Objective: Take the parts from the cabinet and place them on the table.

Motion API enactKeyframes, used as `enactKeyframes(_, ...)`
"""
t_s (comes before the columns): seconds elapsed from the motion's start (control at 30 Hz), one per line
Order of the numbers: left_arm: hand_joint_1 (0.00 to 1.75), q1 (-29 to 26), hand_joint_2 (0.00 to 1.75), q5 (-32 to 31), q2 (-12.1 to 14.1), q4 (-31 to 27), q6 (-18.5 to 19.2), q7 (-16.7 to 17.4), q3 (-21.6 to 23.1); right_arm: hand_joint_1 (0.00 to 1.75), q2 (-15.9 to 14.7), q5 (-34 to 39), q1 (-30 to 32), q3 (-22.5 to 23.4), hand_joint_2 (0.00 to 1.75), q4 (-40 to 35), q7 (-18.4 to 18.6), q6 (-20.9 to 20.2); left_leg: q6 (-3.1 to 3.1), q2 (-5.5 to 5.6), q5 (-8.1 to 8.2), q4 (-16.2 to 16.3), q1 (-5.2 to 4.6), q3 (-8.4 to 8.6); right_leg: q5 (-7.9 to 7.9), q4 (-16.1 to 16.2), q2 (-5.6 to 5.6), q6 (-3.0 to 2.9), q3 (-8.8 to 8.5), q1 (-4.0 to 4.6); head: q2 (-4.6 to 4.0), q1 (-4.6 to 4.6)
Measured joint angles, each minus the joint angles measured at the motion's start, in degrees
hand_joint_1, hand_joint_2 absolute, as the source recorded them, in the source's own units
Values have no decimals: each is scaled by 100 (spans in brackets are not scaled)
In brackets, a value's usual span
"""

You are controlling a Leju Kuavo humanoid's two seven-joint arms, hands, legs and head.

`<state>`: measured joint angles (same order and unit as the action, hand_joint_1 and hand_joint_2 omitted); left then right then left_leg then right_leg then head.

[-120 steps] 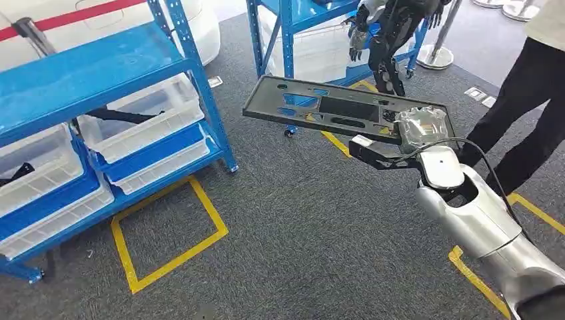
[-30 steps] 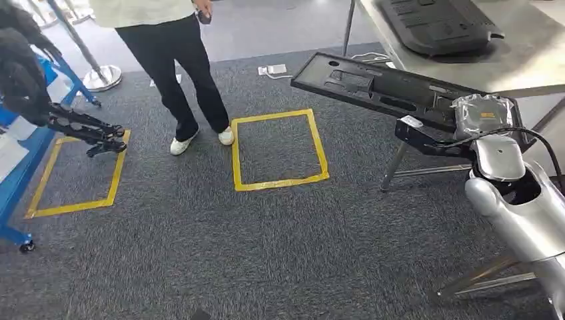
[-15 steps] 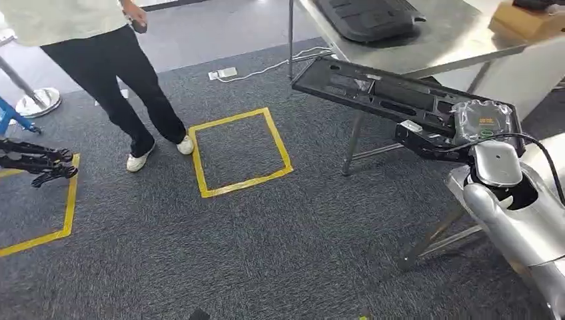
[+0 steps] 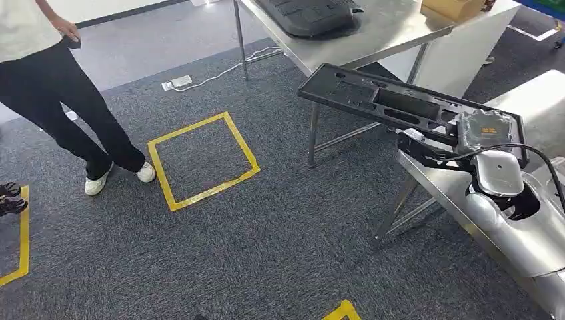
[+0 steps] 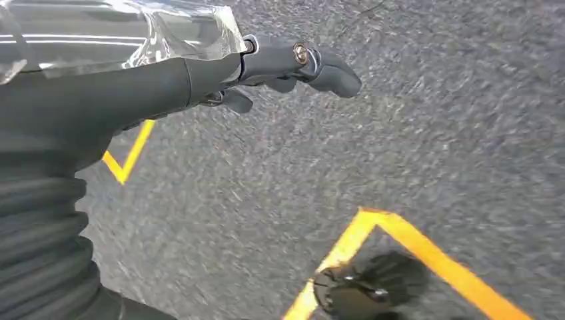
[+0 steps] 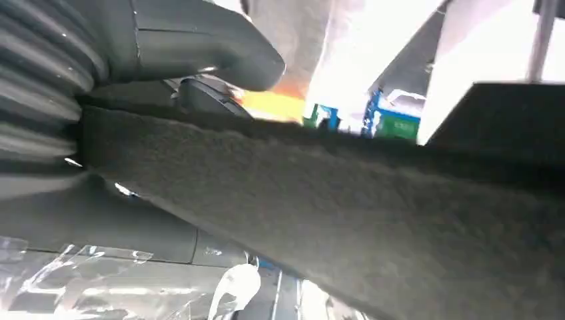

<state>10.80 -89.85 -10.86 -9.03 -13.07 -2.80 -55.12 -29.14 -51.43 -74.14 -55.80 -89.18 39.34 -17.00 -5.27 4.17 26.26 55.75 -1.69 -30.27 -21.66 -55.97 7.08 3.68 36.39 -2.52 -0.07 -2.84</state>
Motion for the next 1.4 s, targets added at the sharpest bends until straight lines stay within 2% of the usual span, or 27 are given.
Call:
enactKeyframes(0.07, 0, -23, 175, -2, 0, 0, 9, 22, -2, 175, -107, 0, 92, 61, 175, -20, 0, 6, -29, -128, -102, -107, -18, 27, 102, 113, 168, 112, 4, -11, 0, 0)
enactKeyframes(0.1, 0, -18, 175, -2, -4, 7, 9, 22, -4, 175, -138, -4, 147, 112, 175, -44, 0, 7, 11, -240, -228, -266, 73, 67, 87, 94, 28, 101, 26, -13, 0, 0)
enactKeyframes(0.13, 0, -19, 175, -2, -2, 7, 11, 26, -4, 175, -163, -4, 154, 142, 175, -63, 0, 9, -21, -274, -290, -357, 57, 72, -106, -64, -323, 92, 116, 77, 2, 15)
enactKeyframes(0.17, 0, -32, 175, -4, 0, 7, 17, 48, -4, 175, -177, -9, 141, 164, 175, -68, 0, 24, -44, -335, -326, -363, 51, 46, -369, -443, -516, 106, 264, 80, 0, 6)
enactKeyframes(0.23, 0, -96, 175, 9, 0, 9, 24, 59, -7, 175, -179, -9, 171, 177, 175, -70, 0, 50, -43, -503, -332, -352, 34, 19, -794, -1338, -631, 127, 583, 80, 0, 9)
enactKeyframes(0.27, 0, -111, 175, 31, 0, 9, 15, 33, -9, 175, -179, -13, 192, 177, 175, -70, -2, 63, -44, -589, -341, -342, 30, -2, -872, -1612, -642, 146, 655, 80, 0, 9)
enactKeyframes(0.3, 0, -107, 175, 33, 0, 9, 4, 6, -9, 175, -179, -20, 199, 177, 175, -70, -6, 68, -39, -667, -344, -330, 28, -25, -814, -1554, -651, 154, 584, 79, 0, 9)
enactKeyframes(0.37, 0, -54, 175, 48, 2, 9, -33, -9, -11, 175, -179, -57, 182, 177, 175, -70, -20, 89, -35, -816, -344, -292, 29, -60, -458, -705, -738, 159, 31, 79, 0, 9)
enactKeyframes(0.4, 0, -12, 175, 50, 2, 9, -42, -11, -13, 175, -179, -72, 161, 177, 175, -70, -28, 112, -22, -880, -335, -265, 23, -65, -279, -118, -923, 157, -346, 83, 0, 9)
enactKeyframes(0.43, 0, 31, 175, 52, 11, 9, -70, -31, -15, 175, -177, -81, 132, 177, 175, -68, -55, 177, 6, -934, -323, -234, -26, -71, -327, 233, -1248, 123, -505, 116, 0, 9)
enactKeyframes(0.6, 0, 191, 175, 90, 70, 9, -144, -127, -31, 175, -74, -107, 47, 177, 175, 22, -201, 411, 114, -1160, -281, -157, -45, -112, -148, 223, -934, -83, -433, 103, 0, 4)
enactKeyframes(0.67, 0, 244, 175, 100, 87, 9, -149, -164, -37, 175, -18, -107, -4, 175, 175, 72, -210, 443, 235, -606, 162, 435, 38, -355, -93, 220, -837, -140, -367, 87, 0, 4)
enactKeyframes(0.73, 0, 239, 175, 98, 94, 9, -144, -179, -52, 175, 65, -103, -2, 170, 175, 114, -223, 520, 292, -473, 649, 1460, 88, -798, -39, 217, -692, -158, -281, 87, 0, 4)
enactKeyframes(0.8, 0, 203, 175, 42, 96, 9, -107, -173, -55, 175, 109, -105, -3, 149, 175, 151, -234, 555, 306, -468, 693, 1829, 120, -950, 6, 214, -529, -139, -222, 82, 0, 4)
enactKeyframes(0.87, 0, 165, 175, 39, 96, 9, -81, -138, -55, 175, 133, -96, -3, 133, 175, 179, -230, 566, 292, -425, 268, 1066, 151, -534, 39, 213, -351, -100, -201, 69, 0, 4)
enactKeyframes(0.9, 0, 152, 175, 63, 94, 9, -81, -105, -55, 175, 136, -74, -6, 133, 175, 190, -208, 577, 275, -289, 6, 458, 174, -236, 55, 213, -275, -75, -198, 62, 0, 4)
enactKeyframes(0.93, 0, 133, 175, 90, 94, 9, -81, -96, -55, 175, 136, -68, -12, 135, 175, 197, -192, 586, 255, 33, -137, -7, 203, -18, 72, 213, -225, -50, -184, 49, 0, 4)
enactKeyframes(0.97, 0, 108, 175, 92, 94, 9, -81, -94, -55, 175, 133, -61, -24, 140, 175, 201, -179, 610, 259, 173, -103, -112, 196, 14, 88, 199, -148, -11, -142, 86, 0, 4)
enactKeyframes(1.07, 0, 15, 175, 112, 92, 11, -72, -39, -57, 175, 138, -50, -42, 144, 175, 206, -164, 647, 200, -57, -143, -84, 116, -24, 183, 255, 47, 126, -84, 14, 0, 4)
enactKeyframes(1.1, 0, 11, 175, 103, 88, 11, -61, -31, -57, 175, 125, -44, -39, 151, 175, 210, -162, 645, 141, -148, -203, -162, 176, -30, 205, 261, 119, 164, -55, 7, 0, 4)
enactKeyframes(1.13, 0, 27, 175, 92, 92, 11, -53, -20, -59, 175, 107, -37, -31, 151, 175, 214, -162, 643, 106, -224, -243, -172, 169, -24, 95, 153, -172, 150, 12, 22, 0, 9)
enactKeyframes(1.17, 0, 30, 175, 83, 92, 11, -41, -22, -59, 175, 94, -15, -53, 151, 175, 216, -166, 638, 67, -294, -268, -175, 168, -44, -160, -184, -428, 148, 151, 60, 0, 13)
enactKeyframes(1.2, 0, 30, 175, 68, 90, 11, -22, -29, -59, 175, 105, -11, -59, 151, 175, 216, -166, 638, 53, -361, -275, -176, 145, -63, -439, -693, -573, 159, 353, 61, 2, 15)
enactKeyframes(1.27, 0, 3, 175, 66, 81, 11, -11, -42, -59, 175, 109, 2, -41, 138, 175, 225, -164, 638, 35, -513, -287, -167, 118, -101, -821, -1640, -648, 178, 705, 61, 2, 13)
enactKeyframes(1.3, 0, -3, 175, 66, 81, 11, -9, -42, -59, 175, 109, 2, -31, 138, 175, 227, -164, 638, 34, -579, -289, -161, 113, -111, -822, -1752, -648, 180, 721, 61, 0, 9)
enactKeyframes(1.33, 0, -5, 175, 59, 81, 11, -7, -42, -59, 175, 109, 7, -24, 135, 175, 232, -164, 636, 34, -647, -290, -161, 113, -112, -720, -1582, -655, 175, 593, 61, 2, 11)
enactKeyframes(1.4, 0, 19, 175, 52, 81, 11, 4, -48, -61, 175, 109, 7, -30, 133, 175, 236, -164, 636, 42, -797, -285, -156, 112, -101, -279, -523, -803, 155, -49, 65, 0, 9)
